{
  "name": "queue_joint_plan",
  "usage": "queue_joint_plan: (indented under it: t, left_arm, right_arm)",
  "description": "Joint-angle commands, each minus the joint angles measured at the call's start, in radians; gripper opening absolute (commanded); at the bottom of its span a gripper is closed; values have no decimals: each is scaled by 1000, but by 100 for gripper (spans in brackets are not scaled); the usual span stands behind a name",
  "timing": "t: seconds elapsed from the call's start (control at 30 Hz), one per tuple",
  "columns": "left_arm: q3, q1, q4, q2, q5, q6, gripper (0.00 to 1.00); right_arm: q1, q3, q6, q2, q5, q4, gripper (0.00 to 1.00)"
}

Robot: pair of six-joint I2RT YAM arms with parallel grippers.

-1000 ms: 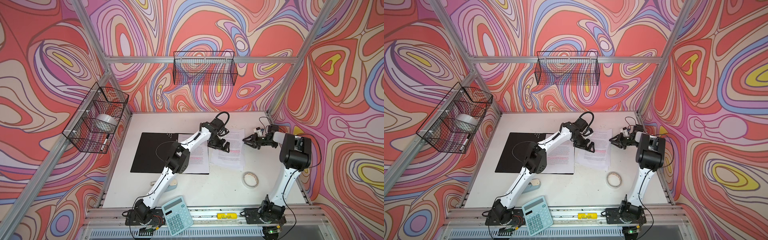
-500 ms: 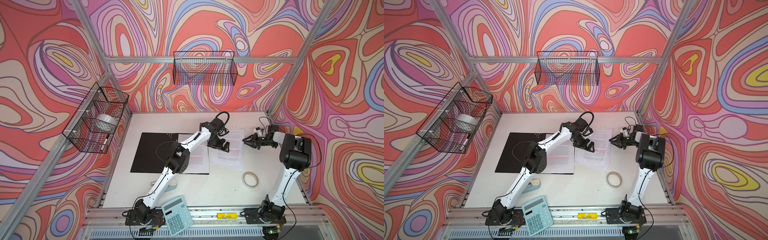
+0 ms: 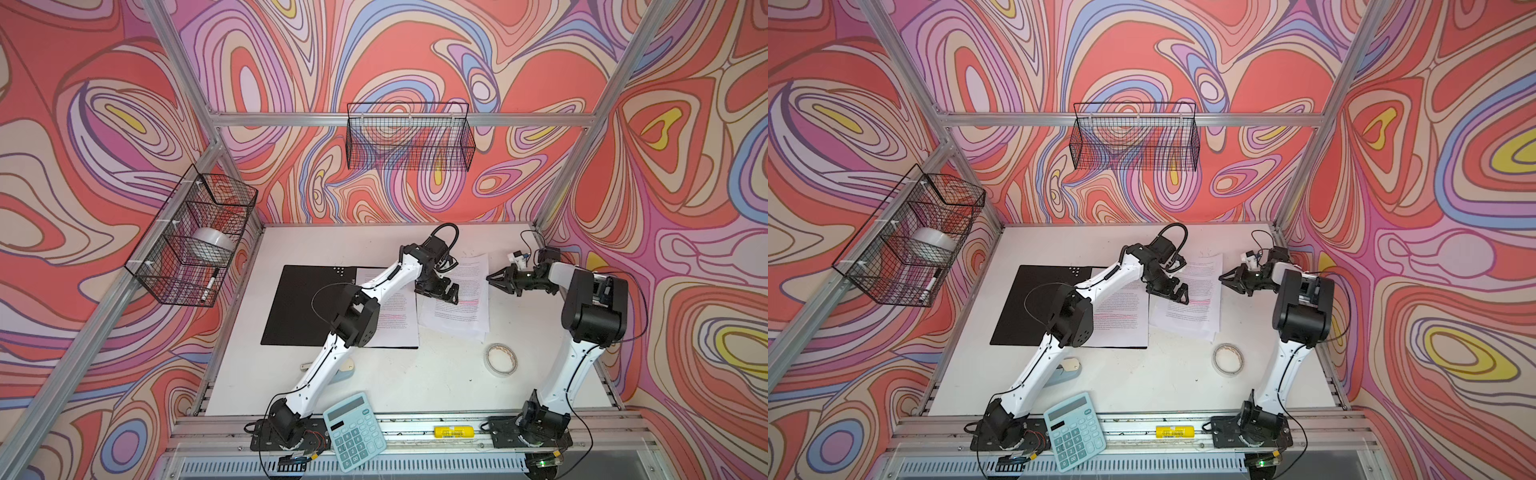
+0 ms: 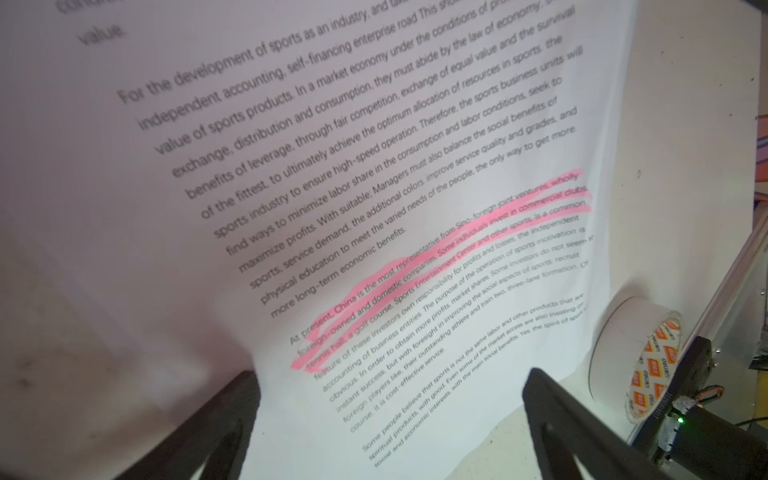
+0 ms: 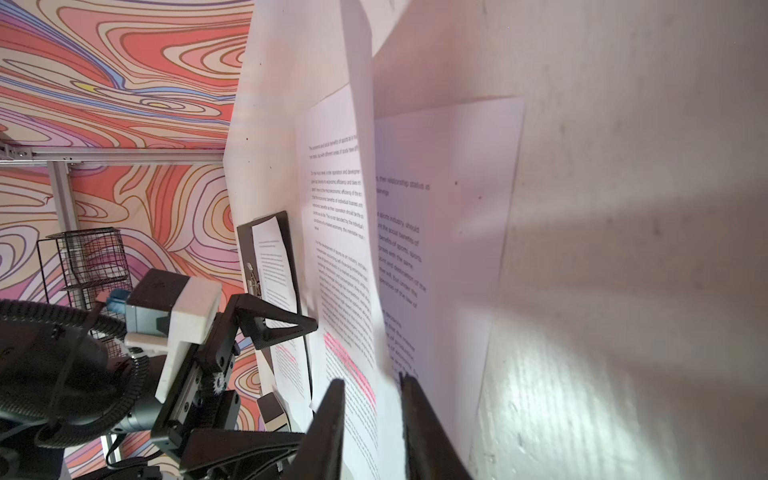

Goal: Put the files into the folder

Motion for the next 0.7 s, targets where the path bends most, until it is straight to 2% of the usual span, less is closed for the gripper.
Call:
queue_joint_plan:
  t: [0.0,0.4,0.67]
  left_arm:
    - [10,9,-41,-1,-26,11,100]
    - [13,9,-40,-10,-32,15,100]
    - [13,9,-43,-13,-33,19,100]
  right_arm:
    - [0,-18,-13,-1,-46,-1,23]
    - [0,-20,-11,31,-26,10,24]
    - [0,-36,8,50,-50,63,30]
